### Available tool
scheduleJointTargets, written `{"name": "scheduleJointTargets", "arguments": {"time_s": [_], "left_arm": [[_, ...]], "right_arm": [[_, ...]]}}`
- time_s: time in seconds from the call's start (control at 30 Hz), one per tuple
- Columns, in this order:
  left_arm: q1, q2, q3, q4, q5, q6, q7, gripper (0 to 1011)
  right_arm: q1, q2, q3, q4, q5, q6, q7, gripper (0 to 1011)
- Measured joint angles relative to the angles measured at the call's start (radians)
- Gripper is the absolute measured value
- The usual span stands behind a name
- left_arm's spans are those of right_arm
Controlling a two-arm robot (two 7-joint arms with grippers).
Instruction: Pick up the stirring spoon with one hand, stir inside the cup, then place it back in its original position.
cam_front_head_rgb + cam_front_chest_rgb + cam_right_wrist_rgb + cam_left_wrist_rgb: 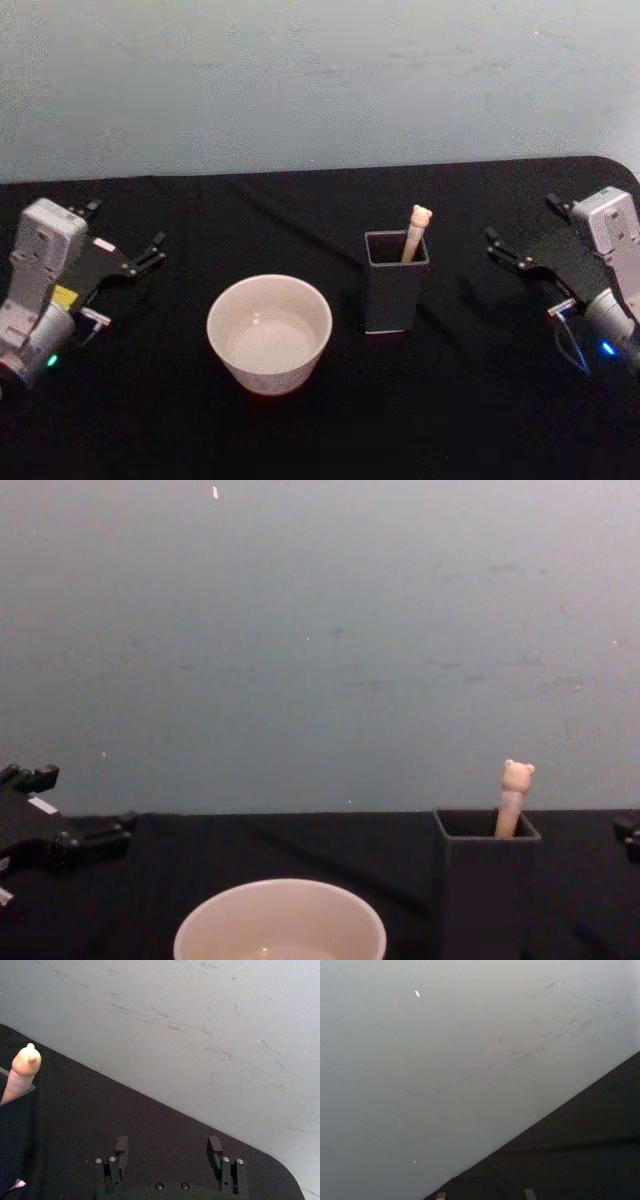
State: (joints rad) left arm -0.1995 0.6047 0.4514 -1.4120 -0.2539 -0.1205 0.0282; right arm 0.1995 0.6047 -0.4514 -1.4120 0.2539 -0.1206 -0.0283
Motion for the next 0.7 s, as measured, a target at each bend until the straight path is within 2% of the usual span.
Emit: {"name": "scheduleJointTargets", "arguments": {"time_s": [0.17,0.4,0.5,0.6,0.7], "left_arm": [[0.0,0.0,0.0,0.0,0.0,0.0,0.0,1001],[0.0,0.0,0.0,0.0,0.0,0.0,0.0,1001],[0.0,0.0,0.0,0.0,0.0,0.0,0.0,1001],[0.0,0.0,0.0,0.0,0.0,0.0,0.0,1001],[0.0,0.0,0.0,0.0,0.0,0.0,0.0,1001]], "right_arm": [[0.0,-0.003,0.005,0.0,-0.001,0.0,0.001,1002],[-0.011,-0.003,0.041,-0.022,0.022,-0.004,0.037,1002],[-0.029,0.011,0.064,-0.054,0.046,0.009,0.057,1002],[-0.071,0.044,0.102,-0.112,0.092,0.033,0.094,1002],[-0.102,0.068,0.12,-0.148,0.117,0.039,0.121,1002]]}}
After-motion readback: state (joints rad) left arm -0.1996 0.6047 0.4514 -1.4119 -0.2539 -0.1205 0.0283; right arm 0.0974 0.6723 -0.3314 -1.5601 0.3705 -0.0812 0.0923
